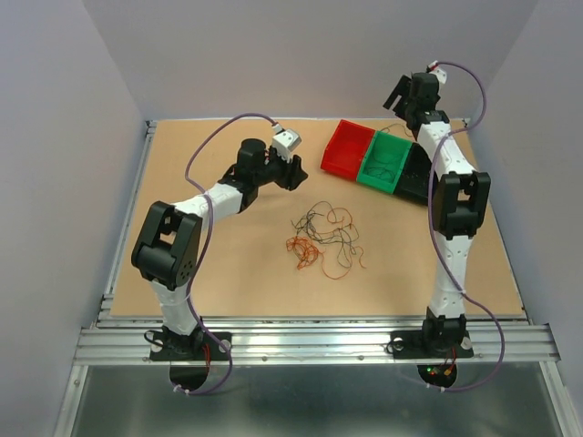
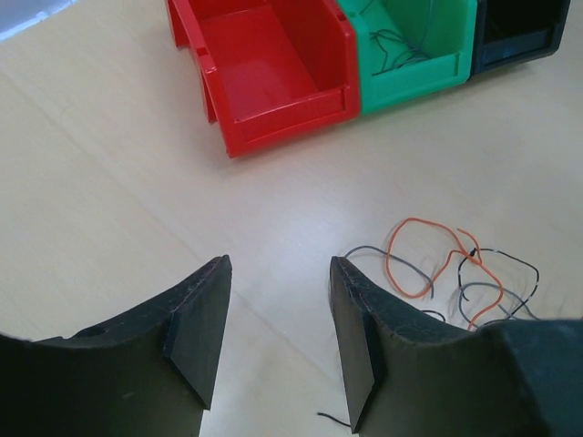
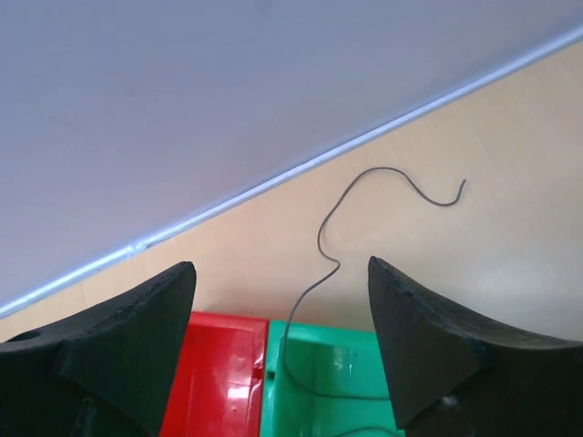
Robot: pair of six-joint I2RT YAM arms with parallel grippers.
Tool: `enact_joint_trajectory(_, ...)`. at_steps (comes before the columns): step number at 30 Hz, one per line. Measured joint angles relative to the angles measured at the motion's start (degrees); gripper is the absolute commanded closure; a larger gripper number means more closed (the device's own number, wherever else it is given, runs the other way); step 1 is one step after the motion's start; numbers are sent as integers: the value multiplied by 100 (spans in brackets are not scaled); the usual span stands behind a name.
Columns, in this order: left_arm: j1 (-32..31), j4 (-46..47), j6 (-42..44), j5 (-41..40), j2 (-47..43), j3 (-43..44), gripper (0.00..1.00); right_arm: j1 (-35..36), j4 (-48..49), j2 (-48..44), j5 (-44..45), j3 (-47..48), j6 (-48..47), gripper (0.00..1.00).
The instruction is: Untangle the cables
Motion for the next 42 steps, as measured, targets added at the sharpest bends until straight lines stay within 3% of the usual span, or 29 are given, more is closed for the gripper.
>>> enact_joint_trajectory(8,-85,-7,90,-96,-227,0,42,-166,-796,758,-374,931,26,13)
enact_joint_trajectory(17,-118,-50,125,-149,-227,0,42,-125,-1093,1296,-890,1233,9,12)
enact_joint_trajectory(19,-127,-61,133,-155,-227,0,42,-107,-1099,1379,-944,1255,-55,20)
enact_joint_trajectory(21,-149,-83,151,-166,-227,0,42,-81,-1158,1421,-977,1270,-105,36)
enact_joint_trajectory(24,-184,-90,164,-179,-227,0,42,-42,-1220,1421,-999,1268,-149,49)
enact_joint_trajectory(25,-186,-96,168,-181,-227,0,42,-22,-1222,1421,-999,1268,-160,68)
enact_joint_trajectory(27,-199,-107,173,-184,-227,0,42,24,-1222,1419,-1012,1263,-214,88)
enact_joint_trajectory(29,-219,-120,179,-190,-227,0,42,68,-1215,1405,-1010,1231,-227,99)
enact_joint_trajectory(39,-225,-138,236,-262,-227,0,42,234,-1215,1067,-684,879,-223,100)
enact_joint_trajectory(42,-234,-138,260,-282,-227,0,42,326,-841,457,-407,9,-251,99)
